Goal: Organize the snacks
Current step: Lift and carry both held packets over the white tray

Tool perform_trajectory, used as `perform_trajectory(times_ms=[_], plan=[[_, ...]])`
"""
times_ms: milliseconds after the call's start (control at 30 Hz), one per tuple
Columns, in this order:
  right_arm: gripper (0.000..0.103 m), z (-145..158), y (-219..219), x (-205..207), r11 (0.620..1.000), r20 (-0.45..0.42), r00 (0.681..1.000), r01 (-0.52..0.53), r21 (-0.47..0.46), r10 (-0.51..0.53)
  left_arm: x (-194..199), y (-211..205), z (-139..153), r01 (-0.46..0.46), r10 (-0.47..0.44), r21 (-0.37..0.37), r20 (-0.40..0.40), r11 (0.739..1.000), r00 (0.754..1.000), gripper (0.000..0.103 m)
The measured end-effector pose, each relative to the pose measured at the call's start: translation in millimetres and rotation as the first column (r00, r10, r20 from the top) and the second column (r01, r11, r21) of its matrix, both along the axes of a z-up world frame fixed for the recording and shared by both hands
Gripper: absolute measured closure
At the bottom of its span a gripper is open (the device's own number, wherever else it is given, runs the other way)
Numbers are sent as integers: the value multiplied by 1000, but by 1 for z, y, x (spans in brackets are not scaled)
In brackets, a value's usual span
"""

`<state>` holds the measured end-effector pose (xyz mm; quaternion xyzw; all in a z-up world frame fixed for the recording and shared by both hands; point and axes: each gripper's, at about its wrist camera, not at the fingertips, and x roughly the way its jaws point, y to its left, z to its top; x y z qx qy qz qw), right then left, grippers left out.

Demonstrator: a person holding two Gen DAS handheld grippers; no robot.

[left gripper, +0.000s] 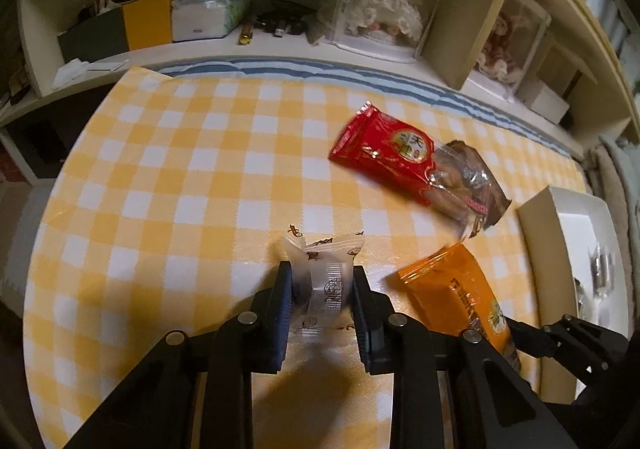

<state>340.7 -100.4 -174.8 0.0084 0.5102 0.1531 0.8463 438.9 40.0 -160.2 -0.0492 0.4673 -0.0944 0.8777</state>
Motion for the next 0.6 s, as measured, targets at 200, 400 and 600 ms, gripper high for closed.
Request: perform_trajectory(times_ms=[200, 400, 600], plan=[[68, 18, -10, -2, 999, 46, 999, 18, 45, -20, -11, 11, 29, -34, 37, -59, 44, 998, 998, 76], [68, 59, -26, -5, 996, 146, 987, 51, 79, -62, -30, 10, 61, -30, 40, -100, 108, 995, 993, 76], [68, 104, -51, -11, 988, 230, 964, 106, 117, -130, -57, 3, 98, 4, 19, -132, 173, 991, 985, 76]])
